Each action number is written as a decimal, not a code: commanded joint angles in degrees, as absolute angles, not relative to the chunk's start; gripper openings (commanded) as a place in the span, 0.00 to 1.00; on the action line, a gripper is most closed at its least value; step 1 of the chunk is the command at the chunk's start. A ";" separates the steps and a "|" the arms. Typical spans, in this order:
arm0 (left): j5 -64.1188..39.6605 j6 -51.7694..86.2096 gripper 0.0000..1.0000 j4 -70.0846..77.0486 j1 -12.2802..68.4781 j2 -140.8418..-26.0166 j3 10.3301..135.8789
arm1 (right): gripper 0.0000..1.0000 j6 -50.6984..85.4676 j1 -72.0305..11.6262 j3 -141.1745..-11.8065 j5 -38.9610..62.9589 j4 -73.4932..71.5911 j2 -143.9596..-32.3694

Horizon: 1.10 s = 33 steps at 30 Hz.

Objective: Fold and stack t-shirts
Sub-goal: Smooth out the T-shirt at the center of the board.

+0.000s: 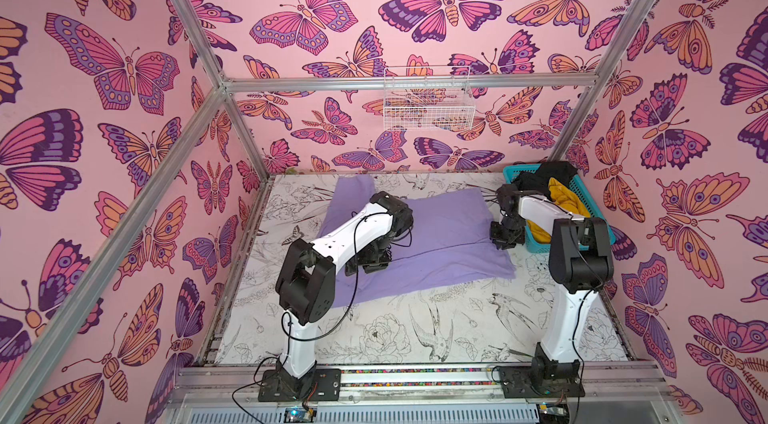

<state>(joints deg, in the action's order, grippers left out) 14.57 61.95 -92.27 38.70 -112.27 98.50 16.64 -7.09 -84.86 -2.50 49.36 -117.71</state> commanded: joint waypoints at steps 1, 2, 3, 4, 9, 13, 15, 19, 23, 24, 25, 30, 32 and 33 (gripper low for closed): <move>15.38 62.17 0.64 -94.22 38.85 -112.69 98.18 | 0.20 17.21 -6.66 -84.37 -2.02 49.84 -117.81; 15.38 62.22 0.64 -94.22 38.86 -112.59 98.02 | 0.19 17.18 -6.62 -84.51 -1.96 49.83 -117.94; 15.47 62.23 0.64 -94.20 38.86 -112.57 97.95 | 0.19 17.18 -6.60 -84.70 -1.93 49.92 -118.04; 15.38 62.24 0.64 -94.27 38.92 -112.63 98.00 | 0.18 17.22 -6.66 -84.86 -1.85 49.92 -118.12; 15.12 62.18 0.64 -94.24 38.85 -113.24 98.50 | 0.03 16.97 -6.60 -85.76 -2.06 50.40 -117.96; 15.20 62.16 0.64 -94.22 38.90 -113.25 98.70 | 0.00 16.60 -6.60 -86.61 -2.83 51.12 -117.27; 15.21 62.23 0.64 -94.17 38.85 -113.25 98.61 | 0.00 16.46 -6.66 -87.20 -3.01 51.66 -116.92; 15.29 62.53 0.64 -94.11 38.88 -113.09 98.35 | 0.00 16.41 -6.65 -88.65 -2.82 52.89 -115.55; 15.56 62.75 0.64 -94.04 38.94 -113.00 98.26 | 0.00 16.18 -6.62 -90.12 -2.72 53.96 -114.32; 15.47 62.80 0.64 -94.04 38.96 -113.03 98.26 | 0.00 16.04 -6.66 -90.69 -2.79 54.24 -114.55; 15.38 62.75 0.64 -93.88 39.01 -113.10 98.26 | 0.00 15.99 -6.66 -91.36 -2.81 54.65 -114.99; 15.62 62.84 0.64 -93.87 39.02 -112.55 97.54 | 0.00 15.47 -6.65 -94.30 -2.82 55.28 -117.62; 15.66 62.98 0.64 -93.87 39.05 -112.41 97.21 | 0.00 15.34 -6.64 -95.84 -2.58 55.20 -118.86; 15.64 62.94 0.64 -93.82 39.07 -112.57 97.11 | 0.00 15.20 -6.67 -97.00 -2.47 55.31 -119.69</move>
<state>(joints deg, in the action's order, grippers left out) 14.59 62.04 -92.25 38.70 -112.31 98.13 16.05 -7.05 -94.11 -2.00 54.13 -117.14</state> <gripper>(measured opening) 0.638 0.062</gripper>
